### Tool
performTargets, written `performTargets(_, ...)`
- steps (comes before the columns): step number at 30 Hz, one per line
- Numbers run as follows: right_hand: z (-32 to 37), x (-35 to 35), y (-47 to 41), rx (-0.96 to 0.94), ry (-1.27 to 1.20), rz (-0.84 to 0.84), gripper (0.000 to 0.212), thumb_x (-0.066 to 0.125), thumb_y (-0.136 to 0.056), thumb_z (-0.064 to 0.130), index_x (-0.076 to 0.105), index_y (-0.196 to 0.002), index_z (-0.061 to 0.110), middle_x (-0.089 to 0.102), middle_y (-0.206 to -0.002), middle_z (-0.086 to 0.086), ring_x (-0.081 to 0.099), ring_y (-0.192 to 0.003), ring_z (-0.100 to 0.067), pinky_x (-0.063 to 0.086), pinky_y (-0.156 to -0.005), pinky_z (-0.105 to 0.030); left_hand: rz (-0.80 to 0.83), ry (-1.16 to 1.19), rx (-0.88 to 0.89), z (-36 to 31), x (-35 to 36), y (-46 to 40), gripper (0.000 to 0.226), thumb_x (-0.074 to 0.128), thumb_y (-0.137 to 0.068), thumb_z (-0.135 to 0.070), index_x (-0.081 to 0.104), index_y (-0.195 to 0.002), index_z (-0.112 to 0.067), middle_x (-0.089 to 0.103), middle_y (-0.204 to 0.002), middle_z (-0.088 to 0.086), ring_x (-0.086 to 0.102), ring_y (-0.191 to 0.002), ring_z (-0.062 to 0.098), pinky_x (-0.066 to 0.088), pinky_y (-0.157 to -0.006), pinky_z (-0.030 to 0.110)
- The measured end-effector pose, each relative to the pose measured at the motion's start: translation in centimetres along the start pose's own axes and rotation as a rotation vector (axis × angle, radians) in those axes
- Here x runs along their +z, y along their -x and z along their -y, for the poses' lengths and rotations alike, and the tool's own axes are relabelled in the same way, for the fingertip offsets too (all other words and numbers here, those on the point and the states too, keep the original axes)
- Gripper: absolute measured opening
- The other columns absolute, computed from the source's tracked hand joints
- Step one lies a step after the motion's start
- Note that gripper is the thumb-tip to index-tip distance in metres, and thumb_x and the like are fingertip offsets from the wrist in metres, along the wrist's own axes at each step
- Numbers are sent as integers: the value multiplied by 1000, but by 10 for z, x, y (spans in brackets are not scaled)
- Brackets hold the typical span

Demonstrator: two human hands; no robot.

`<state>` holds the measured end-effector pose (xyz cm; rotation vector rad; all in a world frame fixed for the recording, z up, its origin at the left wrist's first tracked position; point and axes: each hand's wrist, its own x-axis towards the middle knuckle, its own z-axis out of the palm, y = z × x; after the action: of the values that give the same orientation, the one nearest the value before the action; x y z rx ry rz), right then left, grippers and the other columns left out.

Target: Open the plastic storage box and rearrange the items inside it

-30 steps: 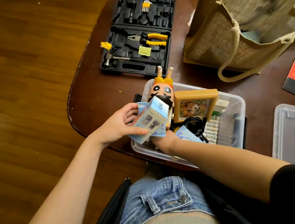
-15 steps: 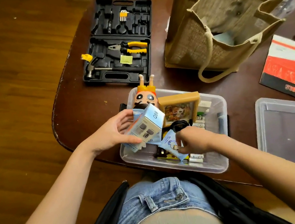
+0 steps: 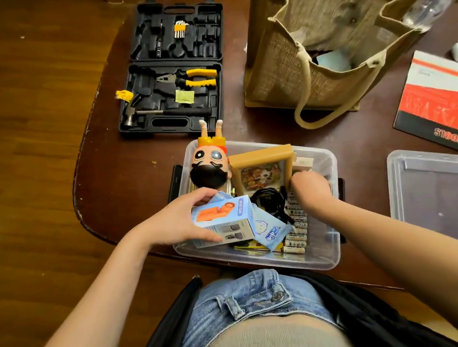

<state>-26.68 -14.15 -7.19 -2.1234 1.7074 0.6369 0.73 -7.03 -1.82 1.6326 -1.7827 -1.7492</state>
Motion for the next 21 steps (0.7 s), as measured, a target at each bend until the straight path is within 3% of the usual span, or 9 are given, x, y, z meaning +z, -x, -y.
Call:
performTargets(4, 2, 5, 1, 28, -63, -8, 24, 44, -83, -11, 60, -100, -4, 68, -97, -19, 65, -85, -35, 40, -56, -34, -20, 32, -9, 1, 3, 2, 74, 85, -66, -31, 44, -127, -35, 53, -122, -16, 53, -108, -4, 46, -85, 11)
performTargets(8, 3, 10, 8, -19, 28, 32, 25, 45, -84, -8, 57, -105, 0, 65, -104, -16, 64, -91, -33, 42, -58, -33, -34, 77, -22, 1, 4, 2, 73, 86, -65, -30, 44, -123, -41, 54, -122, -18, 53, -109, -5, 47, -87, 13)
performTargets(16, 6, 18, 18, -36, 108, 152, 46, 49, -89, 9, 38, -133, 3, 39, -130, -17, 50, -113, -31, 48, -77, -33, -39, 77, -22, 2, 4, 3, 75, 86, -64, -31, 45, -126, -38, 55, -123, -16, 53, -112, -1, 48, -94, 24)
performTargets(21, 14, 23, 20, -32, 206, 122, 45, 46, -93, 15, 37, -137, 7, 23, -141, -15, 38, -120, -32, 41, -67, -28, -40, 58, -28, 3, 2, 5, 76, 86, -65, -30, 45, -128, -33, 55, -123, -15, 53, -112, -1, 47, -93, 21)
